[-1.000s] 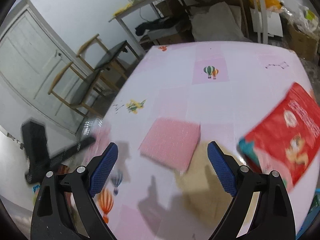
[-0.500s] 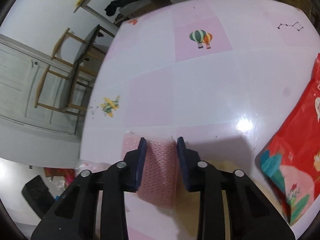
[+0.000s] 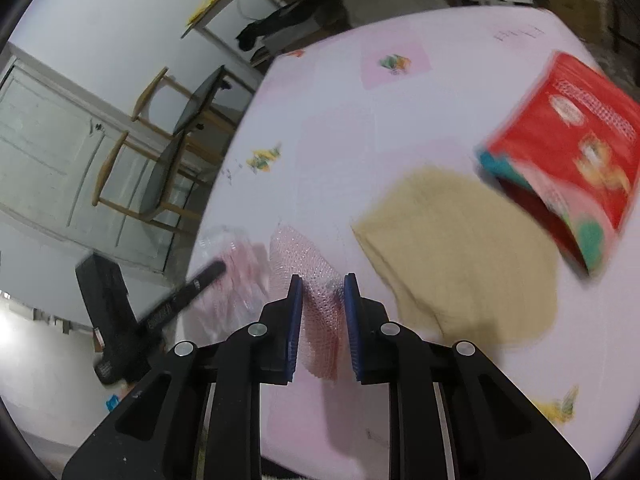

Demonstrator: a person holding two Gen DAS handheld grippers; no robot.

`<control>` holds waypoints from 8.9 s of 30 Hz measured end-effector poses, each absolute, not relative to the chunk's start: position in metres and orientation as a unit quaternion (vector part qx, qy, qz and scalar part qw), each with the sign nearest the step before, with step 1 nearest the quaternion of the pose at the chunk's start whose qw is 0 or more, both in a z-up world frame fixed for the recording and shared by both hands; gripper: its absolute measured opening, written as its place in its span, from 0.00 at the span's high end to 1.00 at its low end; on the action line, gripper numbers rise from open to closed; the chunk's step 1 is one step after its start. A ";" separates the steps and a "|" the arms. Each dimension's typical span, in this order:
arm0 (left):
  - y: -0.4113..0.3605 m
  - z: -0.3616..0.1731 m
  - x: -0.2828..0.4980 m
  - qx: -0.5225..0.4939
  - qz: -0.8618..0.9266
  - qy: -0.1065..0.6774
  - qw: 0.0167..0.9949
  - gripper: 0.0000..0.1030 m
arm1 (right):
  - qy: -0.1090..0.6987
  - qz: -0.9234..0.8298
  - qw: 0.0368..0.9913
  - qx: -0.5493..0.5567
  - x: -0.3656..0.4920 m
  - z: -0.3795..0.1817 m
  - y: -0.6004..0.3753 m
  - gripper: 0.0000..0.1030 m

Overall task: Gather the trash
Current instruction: 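Grasp the pink sponge with the right tool while the left tool holds the bag, then lift the pink sponge with the right tool toward the wastebasket while the left tool holds the bag, then open both tools over the blue basket to drop the sponge and bag, then swing both tools back over the table toward the beige cloth, then grasp the beige cloth with the left tool while the right tool reaches the red bag, then close the right tool on the red snack bag edge and lift it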

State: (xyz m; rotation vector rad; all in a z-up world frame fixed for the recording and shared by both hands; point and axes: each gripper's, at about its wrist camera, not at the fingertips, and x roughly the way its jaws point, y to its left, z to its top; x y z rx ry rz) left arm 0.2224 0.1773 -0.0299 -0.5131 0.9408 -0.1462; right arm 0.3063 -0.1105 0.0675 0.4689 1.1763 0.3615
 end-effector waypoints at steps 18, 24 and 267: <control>0.170 -0.025 0.215 -0.234 -0.080 0.449 0.858 1.00 | 0.516 0.171 0.838 0.041 0.251 0.069 -0.087 0.08; 0.166 -0.022 0.212 -0.212 -0.087 0.452 0.862 1.00 | 0.531 0.192 0.825 -0.006 0.275 0.041 -0.056 0.08; -0.041 -0.033 0.204 0.031 -0.274 0.494 0.824 0.94 | 0.510 0.195 0.759 0.355 0.231 0.007 -0.261 0.99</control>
